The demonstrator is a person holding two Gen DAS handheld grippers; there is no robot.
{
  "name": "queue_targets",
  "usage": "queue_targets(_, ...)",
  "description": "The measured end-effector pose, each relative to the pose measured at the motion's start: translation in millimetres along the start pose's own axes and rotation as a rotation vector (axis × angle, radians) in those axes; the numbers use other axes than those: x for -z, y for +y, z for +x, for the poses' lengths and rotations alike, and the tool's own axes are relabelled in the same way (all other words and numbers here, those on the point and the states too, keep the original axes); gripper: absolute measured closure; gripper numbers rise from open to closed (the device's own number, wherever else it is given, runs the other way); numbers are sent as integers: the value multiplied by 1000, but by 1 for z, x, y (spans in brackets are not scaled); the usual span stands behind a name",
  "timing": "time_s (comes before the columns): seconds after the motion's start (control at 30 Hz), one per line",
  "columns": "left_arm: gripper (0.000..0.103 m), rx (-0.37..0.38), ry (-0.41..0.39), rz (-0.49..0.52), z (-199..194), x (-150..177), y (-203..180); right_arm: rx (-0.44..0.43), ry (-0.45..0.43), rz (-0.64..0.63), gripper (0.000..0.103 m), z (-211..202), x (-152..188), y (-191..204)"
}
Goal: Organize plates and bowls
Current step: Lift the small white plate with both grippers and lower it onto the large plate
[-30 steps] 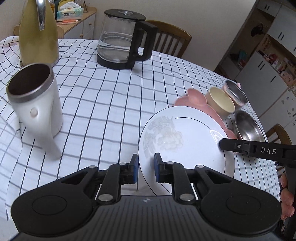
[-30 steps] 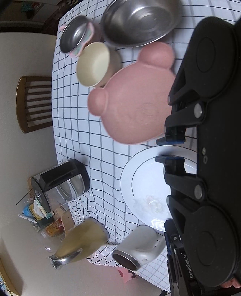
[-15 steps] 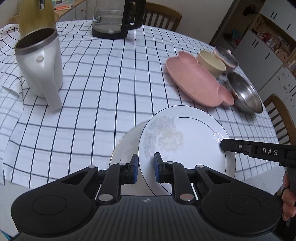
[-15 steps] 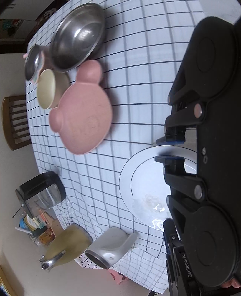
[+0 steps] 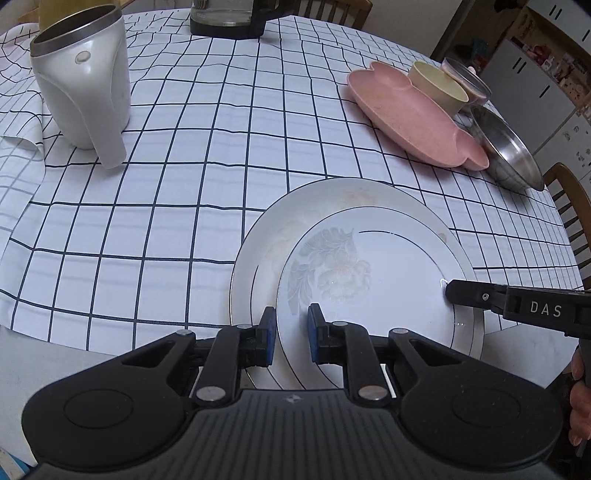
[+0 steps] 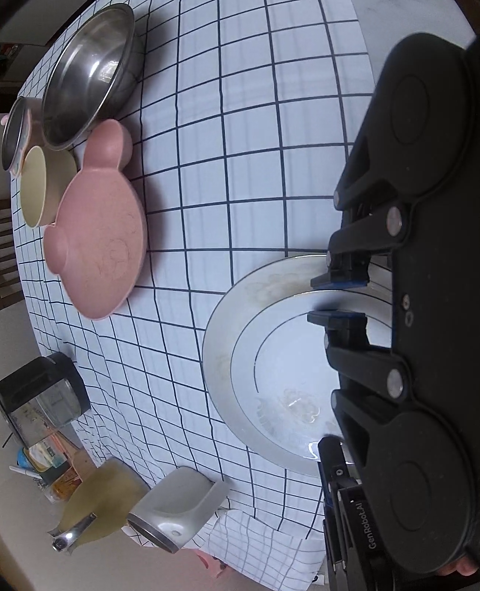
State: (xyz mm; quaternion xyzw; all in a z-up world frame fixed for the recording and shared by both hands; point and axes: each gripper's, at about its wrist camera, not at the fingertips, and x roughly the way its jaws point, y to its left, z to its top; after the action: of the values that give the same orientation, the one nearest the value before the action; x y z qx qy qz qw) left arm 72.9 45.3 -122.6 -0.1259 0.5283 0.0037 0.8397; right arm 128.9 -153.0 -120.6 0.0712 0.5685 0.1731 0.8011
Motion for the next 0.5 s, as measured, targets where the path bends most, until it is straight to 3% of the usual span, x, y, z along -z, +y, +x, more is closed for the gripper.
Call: queue_targets(0.5,87,-26,13,31,8,-5,-4,0,-4,-4,91,4,-2,-4)
